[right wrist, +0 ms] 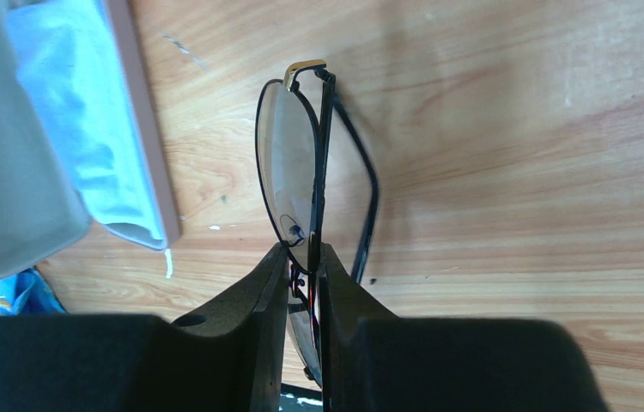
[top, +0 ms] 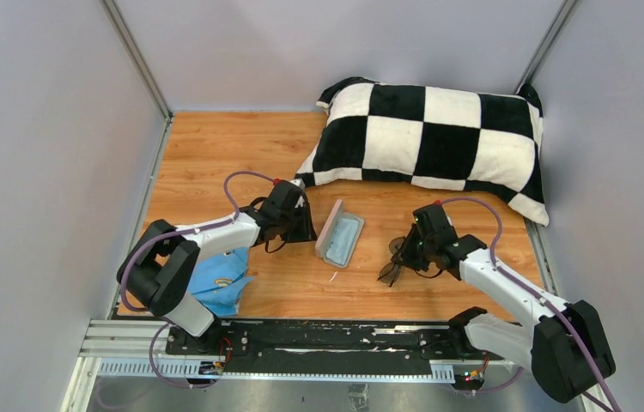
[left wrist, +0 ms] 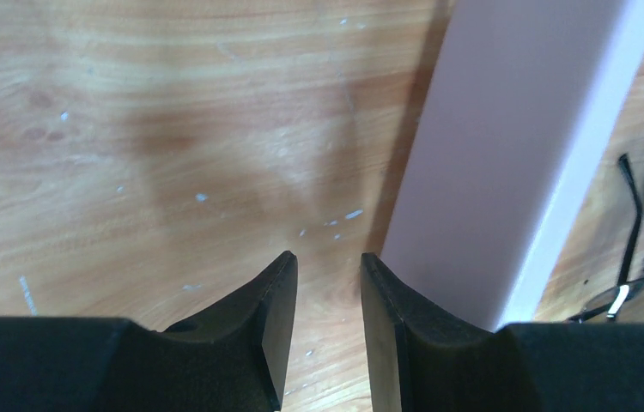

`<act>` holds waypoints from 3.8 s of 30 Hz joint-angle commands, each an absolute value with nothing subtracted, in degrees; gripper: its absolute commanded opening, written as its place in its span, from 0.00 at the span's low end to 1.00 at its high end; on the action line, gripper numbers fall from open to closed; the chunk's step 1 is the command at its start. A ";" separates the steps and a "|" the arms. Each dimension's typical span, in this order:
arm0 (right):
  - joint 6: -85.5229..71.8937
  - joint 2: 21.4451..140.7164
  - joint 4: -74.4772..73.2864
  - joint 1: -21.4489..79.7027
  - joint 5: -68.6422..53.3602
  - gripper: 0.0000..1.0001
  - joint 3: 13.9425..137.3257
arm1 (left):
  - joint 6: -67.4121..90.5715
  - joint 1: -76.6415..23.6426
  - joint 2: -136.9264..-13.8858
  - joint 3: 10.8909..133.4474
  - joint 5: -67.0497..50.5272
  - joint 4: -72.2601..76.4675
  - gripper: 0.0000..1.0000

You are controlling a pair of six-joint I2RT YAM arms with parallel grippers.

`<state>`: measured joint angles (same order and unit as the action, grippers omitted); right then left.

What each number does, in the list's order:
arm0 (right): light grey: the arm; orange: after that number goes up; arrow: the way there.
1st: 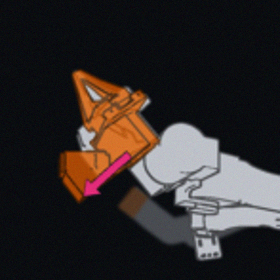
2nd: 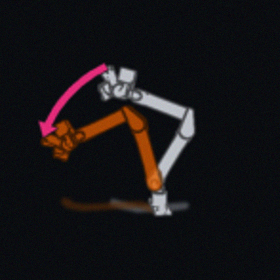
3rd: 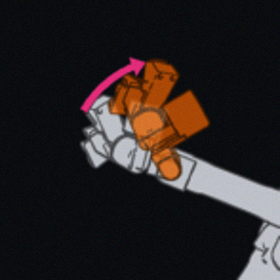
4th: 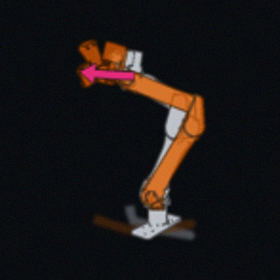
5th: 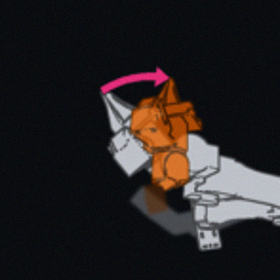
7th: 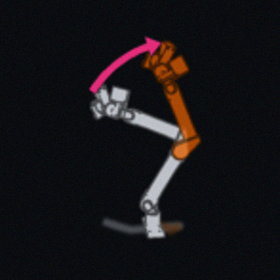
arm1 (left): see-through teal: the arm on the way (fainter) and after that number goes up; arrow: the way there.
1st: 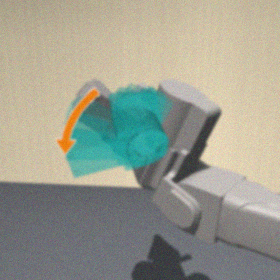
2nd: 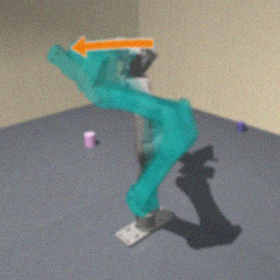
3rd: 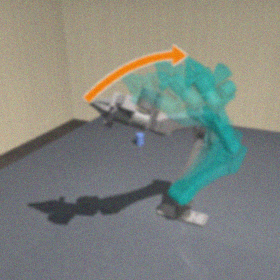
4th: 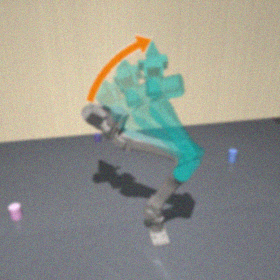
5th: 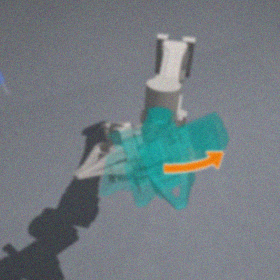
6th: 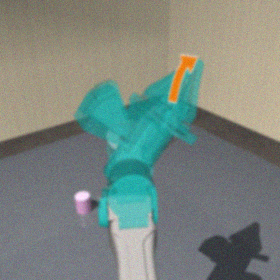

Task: Organize the sunglasses
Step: Adjust the sunglasses case at the center of the board, then place the sunglasses at the center of the board, then pick up the sunglasses case at the center of the board.

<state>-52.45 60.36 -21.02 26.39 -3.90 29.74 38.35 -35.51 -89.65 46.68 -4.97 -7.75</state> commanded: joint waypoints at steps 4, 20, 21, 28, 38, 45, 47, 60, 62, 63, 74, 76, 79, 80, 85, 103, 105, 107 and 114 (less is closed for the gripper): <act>-50.47 59.36 -23.64 27.20 -3.69 0.19 35.35 | 39.06 -35.62 -86.46 44.76 -3.03 -8.93 0.39; -53.17 66.10 -17.92 25.03 -11.25 0.19 38.71 | 37.14 -35.56 -81.08 45.09 -0.62 -14.17 0.39; -53.04 66.51 -17.81 24.97 -11.64 0.19 38.87 | 37.03 -35.57 -80.56 45.09 -0.57 -14.42 0.39; -48.19 67.94 -23.22 25.03 -8.63 0.27 36.81 | 36.83 -35.59 -77.89 45.09 -1.36 -15.38 0.40; -39.85 71.82 -28.99 25.02 -5.96 0.49 39.77 | 36.99 -35.51 -79.54 45.61 -3.01 -15.39 0.40; -38.84 74.78 -27.35 25.05 -5.14 0.50 40.56 | 37.32 -35.51 -79.62 45.24 -3.42 -14.90 0.39; -39.29 75.46 -26.20 25.03 -5.56 0.49 40.52 | 37.18 -35.55 -79.51 45.39 -3.34 -15.18 0.40; -41.31 78.98 -22.42 25.02 -7.83 0.38 40.22 | 37.46 -35.57 -79.18 44.06 -3.69 -14.22 0.40; -41.79 79.10 -21.76 25.02 -8.73 0.38 39.89 | 37.36 -35.58 -78.97 43.83 -3.61 -14.18 0.40; -42.09 79.18 -21.39 25.02 -9.19 0.38 39.64 | 37.35 -35.52 -78.93 43.73 -3.57 -14.15 0.40; -44.78 81.72 -18.97 25.03 -8.59 0.36 38.30 | 37.27 -35.53 -78.77 43.24 -3.91 -13.80 0.40; -45.12 82.35 -18.45 25.03 -8.62 0.35 38.03 | 37.22 -35.55 -78.74 43.24 -3.89 -13.80 0.40; -45.34 82.53 -17.77 25.02 -9.01 0.36 37.58 | 37.18 -35.57 -78.75 43.12 -3.87 -13.80 0.40; -45.28 82.37 -17.63 25.02 -9.12 0.37 37.49 | 37.18 -35.55 -78.68 43.04 -3.87 -13.74 0.40; -43.87 81.83 -18.61 25.58 -8.13 0.40 38.40 | 37.27 -35.53 -79.07 42.56 -4.08 -13.21 0.39; -40.12 87.36 -30.56 36.24 10.29 0.46 48.03 | 37.49 -35.55 -78.88 41.27 -5.04 -12.30 0.39; -40.32 88.14 -30.76 36.79 10.42 0.47 48.56 | 37.40 -35.51 -79.28 41.27 -5.22 -12.27 0.39; -40.68 88.81 -30.76 37.28 10.54 0.47 48.99 | 37.35 -35.56 -79.55 41.31 -5.53 -12.14 0.39; -41.60 91.11 -31.29 38.06 11.29 0.43 50.19 | 37.27 -35.55 -79.45 41.18 -6.02 -11.52 0.39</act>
<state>-40.88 88.95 -28.05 37.17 9.04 49.78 37.89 -35.48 -79.13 41.93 -5.04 -12.75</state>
